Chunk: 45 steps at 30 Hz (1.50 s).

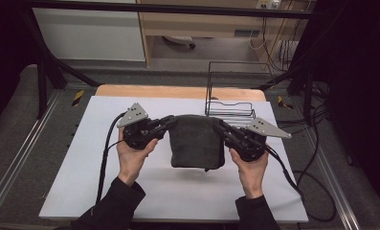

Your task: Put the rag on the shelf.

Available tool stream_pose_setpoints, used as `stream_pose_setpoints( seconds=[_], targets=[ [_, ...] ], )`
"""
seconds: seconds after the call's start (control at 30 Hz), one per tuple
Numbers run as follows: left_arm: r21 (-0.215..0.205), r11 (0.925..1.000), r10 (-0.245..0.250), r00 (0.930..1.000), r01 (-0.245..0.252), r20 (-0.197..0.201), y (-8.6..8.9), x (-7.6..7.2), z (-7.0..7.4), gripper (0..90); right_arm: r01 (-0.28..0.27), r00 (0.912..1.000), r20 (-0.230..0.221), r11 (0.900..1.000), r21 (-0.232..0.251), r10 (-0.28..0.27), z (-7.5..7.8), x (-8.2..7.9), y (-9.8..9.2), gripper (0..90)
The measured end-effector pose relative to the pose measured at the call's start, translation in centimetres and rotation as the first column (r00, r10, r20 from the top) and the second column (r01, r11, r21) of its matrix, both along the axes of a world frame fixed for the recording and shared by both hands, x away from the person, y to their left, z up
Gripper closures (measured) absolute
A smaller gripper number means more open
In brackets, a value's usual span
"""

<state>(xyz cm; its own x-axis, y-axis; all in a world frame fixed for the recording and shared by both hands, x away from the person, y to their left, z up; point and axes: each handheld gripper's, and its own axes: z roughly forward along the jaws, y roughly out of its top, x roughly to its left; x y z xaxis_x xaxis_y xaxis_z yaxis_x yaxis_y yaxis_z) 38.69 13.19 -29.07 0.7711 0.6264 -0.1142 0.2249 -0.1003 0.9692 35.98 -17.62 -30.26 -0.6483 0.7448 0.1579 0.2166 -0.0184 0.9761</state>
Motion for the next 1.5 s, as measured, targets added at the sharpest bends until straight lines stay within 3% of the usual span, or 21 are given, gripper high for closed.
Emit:
stream_pose_setpoints(
  seconds=[0.53, 1.03, 1.5],
  targets=[
    [-0.066, 0.9976, -0.014, 0.9988, 0.017, 0.047, -3.1, 0.6, 1.8, 80.2, 0.089, 0.9926, 0.079, 0.995, 0.041, -0.092, 1.9, -0.9, -2.3, 79.1],
    [-0.130, 0.9907, -0.029, 0.9961, 0.040, 0.083, -5.7, 1.9, 3.6, 80.3, 0.170, 0.9720, 0.150, 0.982, 0.081, -0.181, 3.7, -1.3, -4.2, 79.2],
    [-0.175, 0.9834, -0.029, 0.9921, 0.050, 0.122, -7.8, 3.0, 6.0, 80.4, 0.215, 0.9516, 0.201, 0.971, 0.106, -0.232, 6.4, -1.0, -5.5, 79.3]
  ],
)
